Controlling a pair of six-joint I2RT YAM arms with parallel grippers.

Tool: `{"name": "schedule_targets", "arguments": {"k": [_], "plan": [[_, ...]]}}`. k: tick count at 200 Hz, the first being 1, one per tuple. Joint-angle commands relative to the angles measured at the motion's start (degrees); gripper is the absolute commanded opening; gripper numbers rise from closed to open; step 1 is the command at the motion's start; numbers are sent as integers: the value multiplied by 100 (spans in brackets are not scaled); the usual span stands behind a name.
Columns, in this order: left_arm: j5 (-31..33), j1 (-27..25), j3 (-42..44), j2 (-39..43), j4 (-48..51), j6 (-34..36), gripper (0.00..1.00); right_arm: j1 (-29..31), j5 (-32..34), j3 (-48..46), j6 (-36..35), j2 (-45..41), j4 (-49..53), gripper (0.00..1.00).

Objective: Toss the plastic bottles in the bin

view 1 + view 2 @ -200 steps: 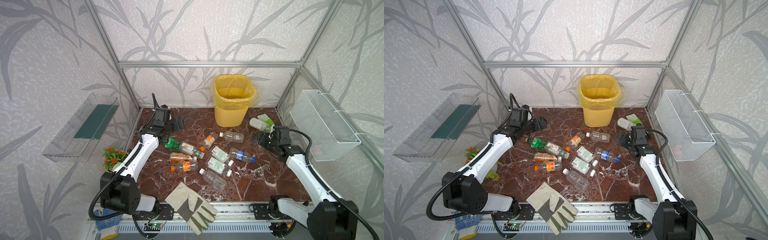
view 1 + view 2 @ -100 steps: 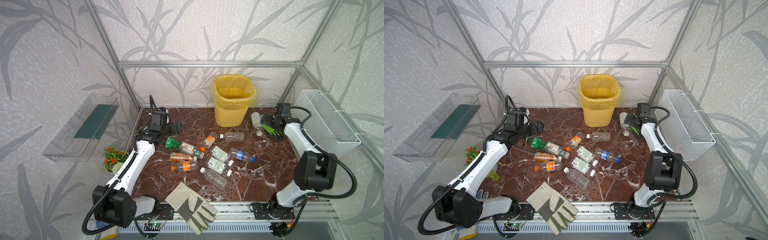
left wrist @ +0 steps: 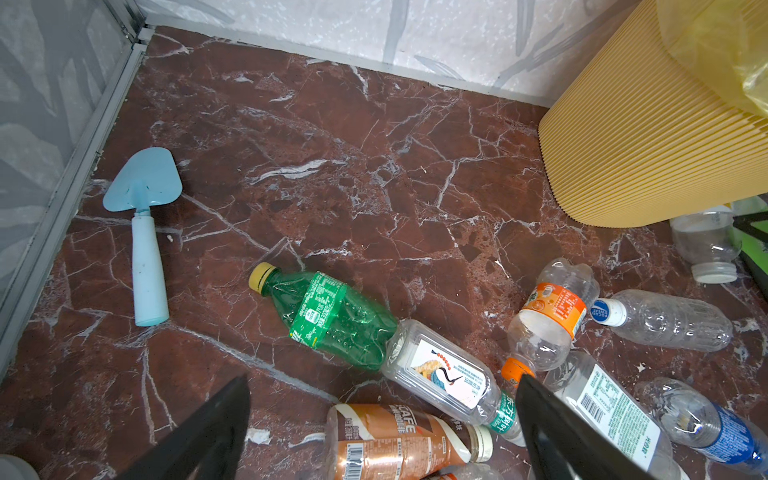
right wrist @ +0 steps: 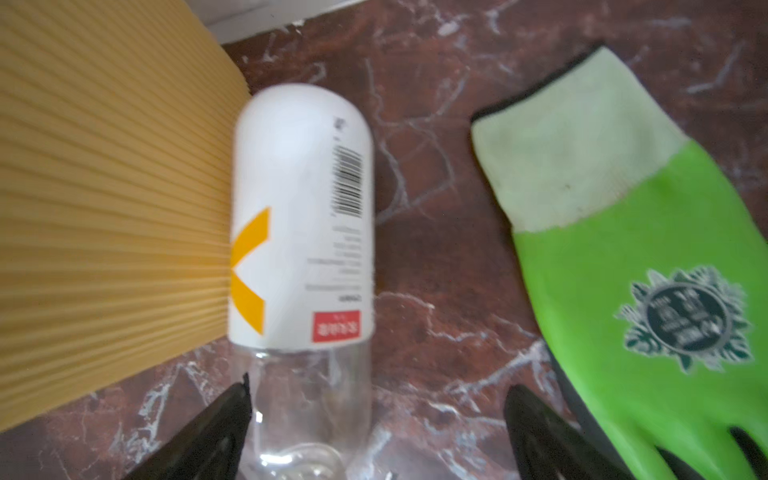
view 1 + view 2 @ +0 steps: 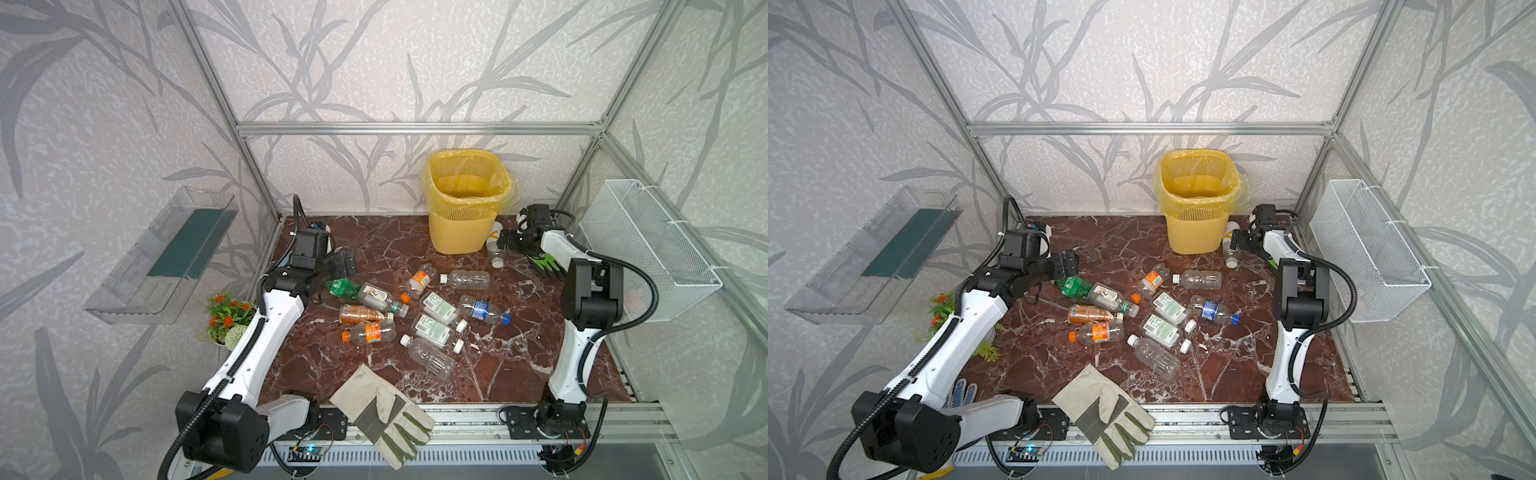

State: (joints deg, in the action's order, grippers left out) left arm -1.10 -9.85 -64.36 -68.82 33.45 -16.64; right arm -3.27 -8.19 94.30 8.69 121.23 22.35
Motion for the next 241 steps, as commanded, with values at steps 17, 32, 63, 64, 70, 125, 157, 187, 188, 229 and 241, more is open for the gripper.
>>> {"name": "schedule_targets", "arguments": {"k": [17, 32, 63, 64, 70, 125, 157, 187, 188, 229, 241], "plan": [[110, 68, 142, 211, 249, 135, 99, 62, -375, 249, 345, 327, -433, 95], [93, 71, 153, 205, 242, 121, 99, 81, -353, 489, 396, 577, -316, 95], [89, 77, 174, 228, 257, 116, 99, 109, -136, 751, 476, 866, -152, 90], [91, 83, 176, 232, 258, 117, 99, 108, -129, 754, 476, 871, -152, 90], [88, 79, 186, 245, 258, 114, 99, 107, -46, 777, 476, 913, -143, 89], [-15, 85, 239, 232, 214, 39, 99, 116, 282, 667, 485, 800, -40, 70], [-126, 87, 264, 194, 144, 3, 99, 63, 237, -38, 484, 95, -271, 51], [-362, 86, 371, 123, 3, -108, 98, -75, 67, -956, 615, -898, -368, 48], [-372, 87, 375, 119, -5, -114, 98, -81, 64, -1034, 627, -976, -368, 48], [-832, 83, 587, -5, -402, -364, 97, -154, 80, -2959, 1105, -2911, -478, 51], [-977, 84, 658, -40, -523, -494, 97, -148, 113, -3582, 1294, -3500, -449, 53]]}}
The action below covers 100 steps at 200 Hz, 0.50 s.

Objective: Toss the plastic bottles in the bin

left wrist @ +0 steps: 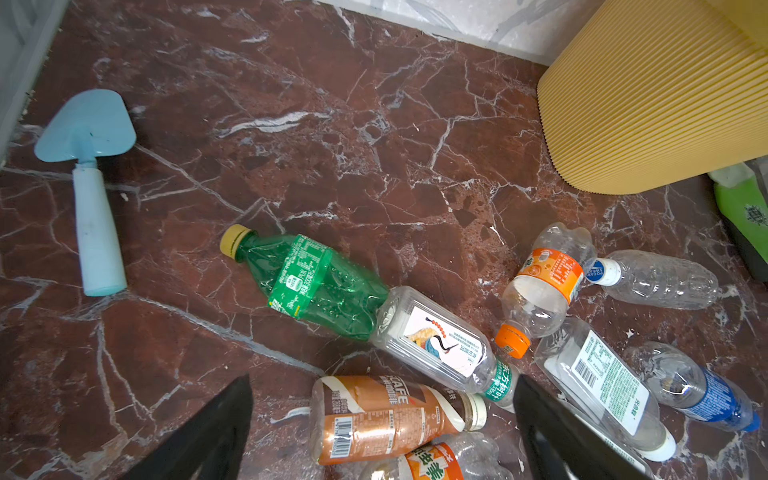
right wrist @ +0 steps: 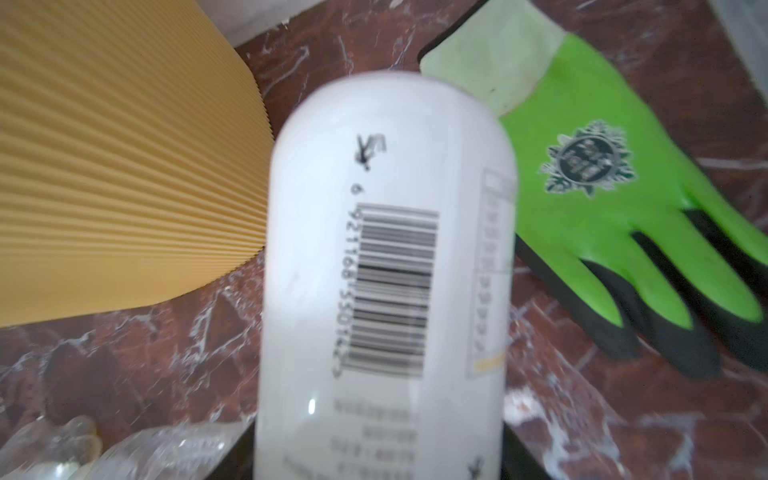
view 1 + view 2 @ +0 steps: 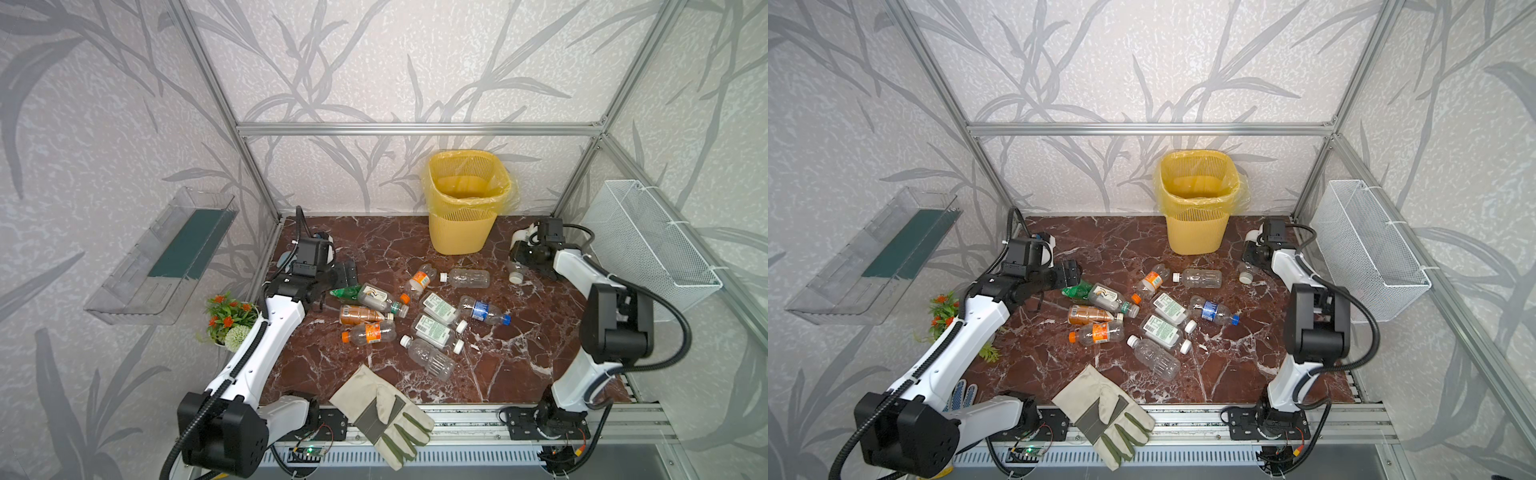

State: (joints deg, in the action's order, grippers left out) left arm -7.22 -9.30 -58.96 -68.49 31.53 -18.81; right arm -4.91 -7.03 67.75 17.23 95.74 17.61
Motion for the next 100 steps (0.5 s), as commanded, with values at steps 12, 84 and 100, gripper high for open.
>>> {"name": "schedule_targets", "arguments": {"k": [12, 84, 100], "plan": [[-472, 18, 229, -94, -435, -393, 96, 16, -81, -1576, 580, -1570, 52, 53], [-384, -14, 799, -61, -1054, -1221, 96, 580, 30, -1664, 648, -4244, 1620, 54], [-241, -60, 915, 21, -1116, -1384, 96, 717, -517, 63, 581, -3384, 1644, 54]]}}
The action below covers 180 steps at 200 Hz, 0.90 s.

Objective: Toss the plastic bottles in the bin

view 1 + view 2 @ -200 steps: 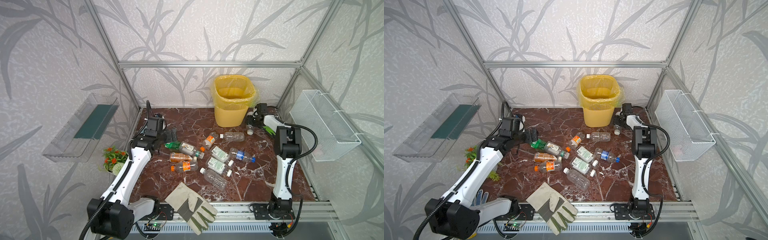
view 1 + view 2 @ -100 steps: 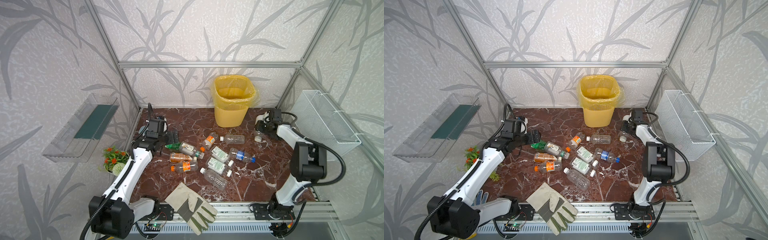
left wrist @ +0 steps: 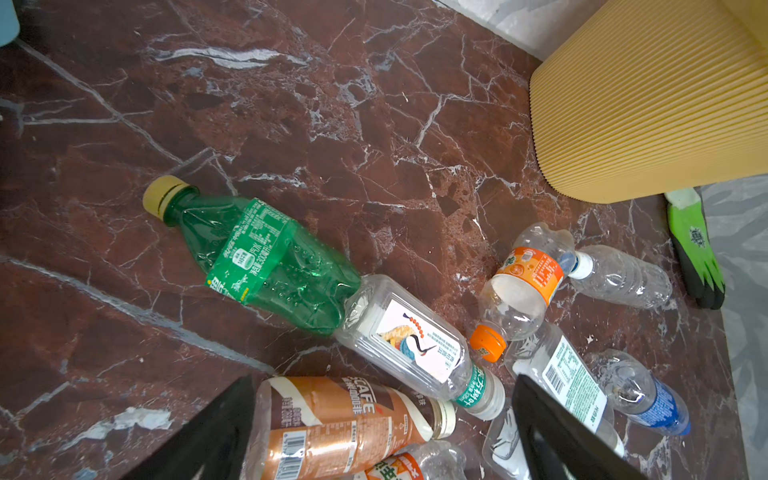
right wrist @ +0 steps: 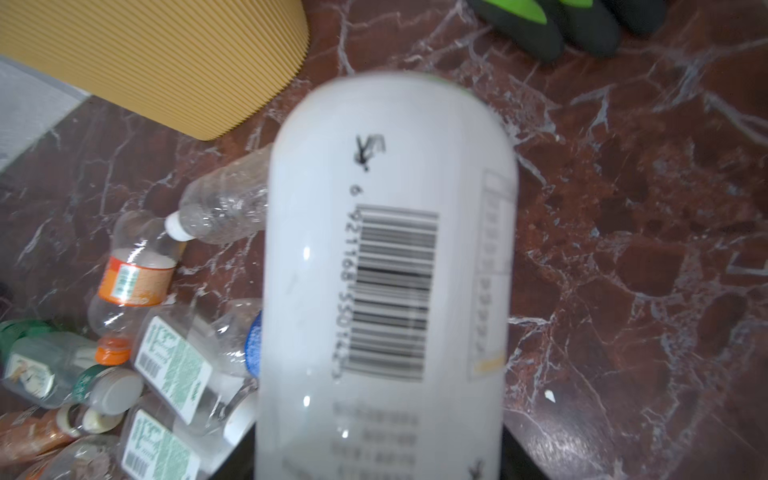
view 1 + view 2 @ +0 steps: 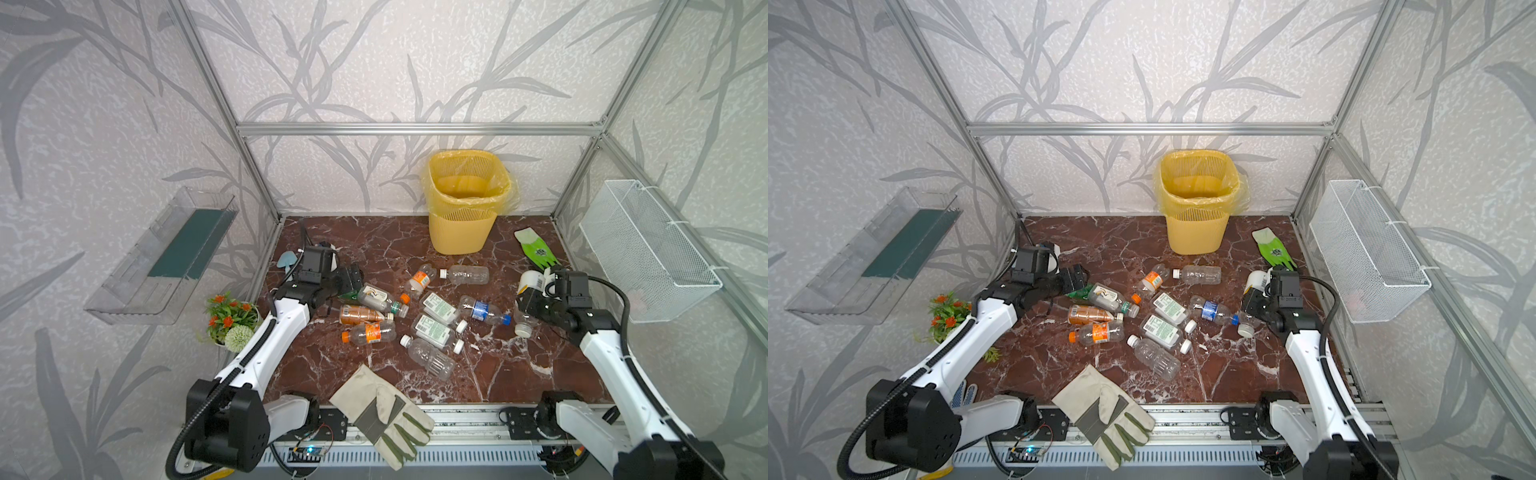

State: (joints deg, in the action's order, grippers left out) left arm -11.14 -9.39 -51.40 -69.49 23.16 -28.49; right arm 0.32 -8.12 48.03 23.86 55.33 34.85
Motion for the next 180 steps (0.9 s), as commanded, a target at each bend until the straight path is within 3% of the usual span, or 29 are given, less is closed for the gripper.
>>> {"name": "schedule_targets", "arguments": {"k": [1, 12, 28, 39, 48, 62, 65, 90, 122, 152, 180], "plan": [[162, -53, 167, 125, -282, -427, 96, 209, -466, 2175, -82, 739, -73, 54], [304, -92, 240, 234, -252, -549, 96, 472, -964, 3891, -176, 1736, 102, 58], [544, -157, 343, 463, -52, -706, 96, 980, -800, 6730, -525, 3215, 737, 64], [669, -201, 402, 664, 170, -736, 96, 1076, -672, 8915, -524, 4359, 1389, 79], [785, -238, 473, 857, 363, -769, 97, 1061, -493, 10678, -542, 5289, 2119, 100], [909, -258, 654, 1181, 615, -838, 98, 996, -268, 13182, -592, 6607, 3391, 99], [939, -263, 715, 1256, 659, -871, 99, 983, -282, 13347, -588, 6693, 3503, 99], [813, -265, 1177, 1822, 608, -1119, 99, 900, 110, 10816, -734, 5516, 3009, 99], [493, -265, 1408, 1946, 595, -1359, 99, 874, 541, 6411, -859, 2924, -113, 99], [218, -269, 1624, 1719, 375, -1685, 99, 864, 882, 4211, -1066, 1459, -762, 99], [-18, -435, 1668, 1460, 145, -2310, 99, 856, 1149, 2573, -1111, 654, -752, 99]]}}
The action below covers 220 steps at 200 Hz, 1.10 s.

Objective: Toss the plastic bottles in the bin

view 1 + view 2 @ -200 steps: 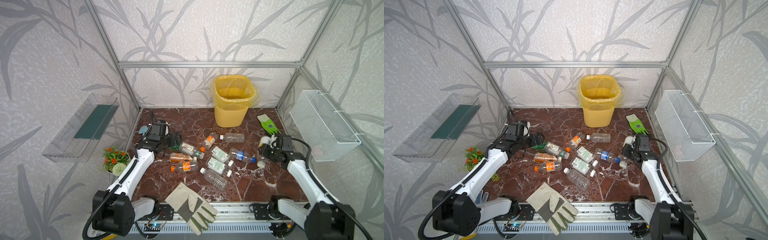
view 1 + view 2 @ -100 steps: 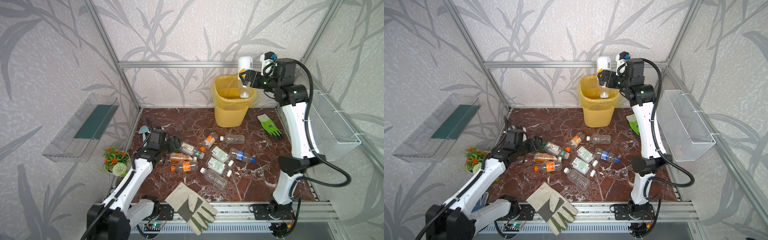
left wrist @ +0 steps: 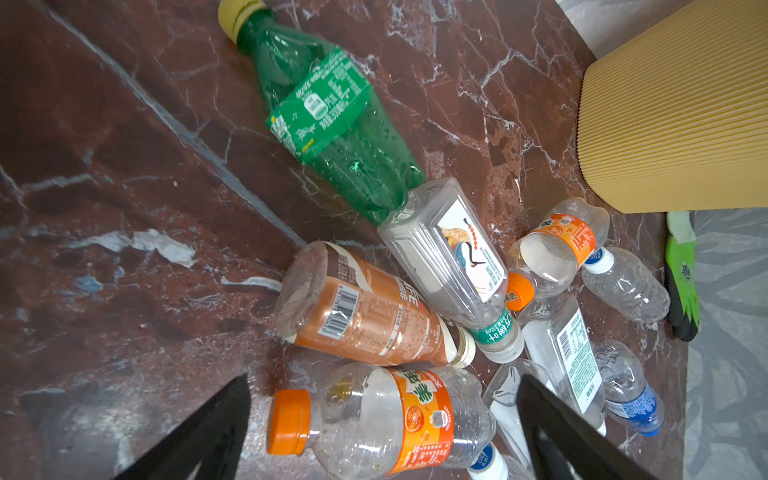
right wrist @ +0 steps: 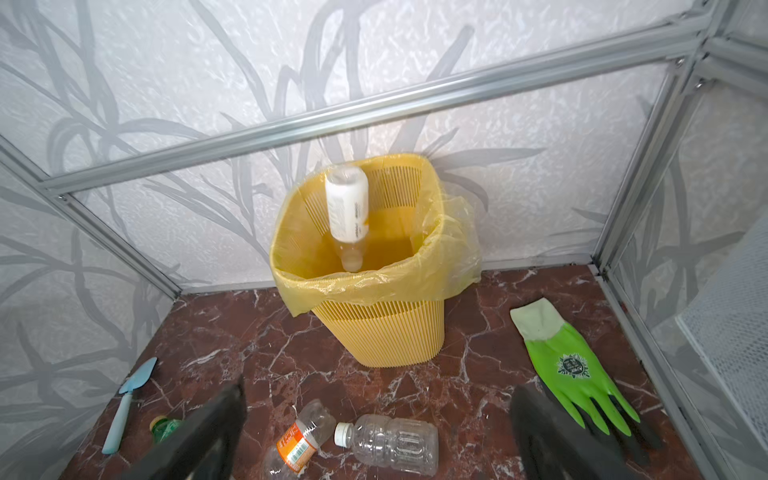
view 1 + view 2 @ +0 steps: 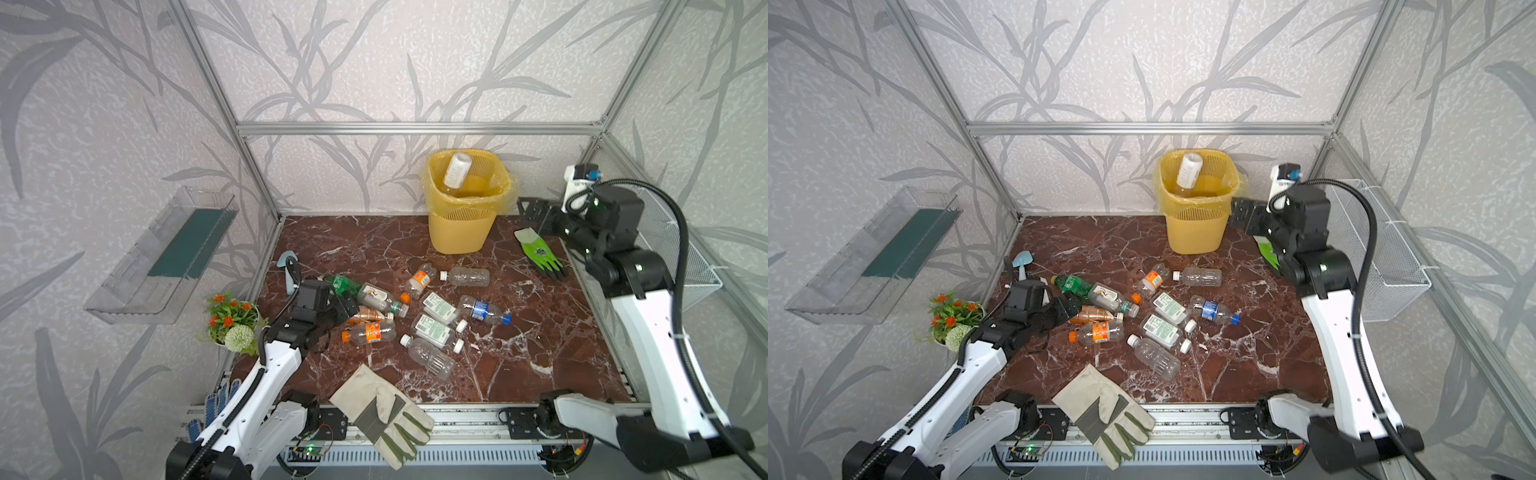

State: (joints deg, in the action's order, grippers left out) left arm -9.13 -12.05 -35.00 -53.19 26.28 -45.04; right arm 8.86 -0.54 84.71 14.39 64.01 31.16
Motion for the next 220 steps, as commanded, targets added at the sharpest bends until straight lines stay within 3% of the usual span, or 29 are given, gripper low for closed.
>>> {"name": "schedule_targets", "arguments": {"k": [1, 41, 83, 115, 140, 220], "plan": [[-207, -184, 24, -172, -150, -668, 99, 1, 402, -1131, -165, -235, -374, 99], [193, -1096, -33, 111, 448, -2051, 99, -51, 436, -2326, 9, -501, -218, 99], [389, -1762, 553, 696, 305, -3923, 99, -72, 325, -2642, 207, -362, -566, 99], [643, -2299, 992, 546, -186, -4999, 99, -130, 86, -2742, 343, -249, -832, 99], [726, -2553, 832, 17, -291, -5207, 99, -192, -36, -2858, 458, -242, -1001, 100], [857, -2557, 265, -1255, -324, -5331, 99, -505, -305, -3196, 679, -303, -1245, 99]]}}
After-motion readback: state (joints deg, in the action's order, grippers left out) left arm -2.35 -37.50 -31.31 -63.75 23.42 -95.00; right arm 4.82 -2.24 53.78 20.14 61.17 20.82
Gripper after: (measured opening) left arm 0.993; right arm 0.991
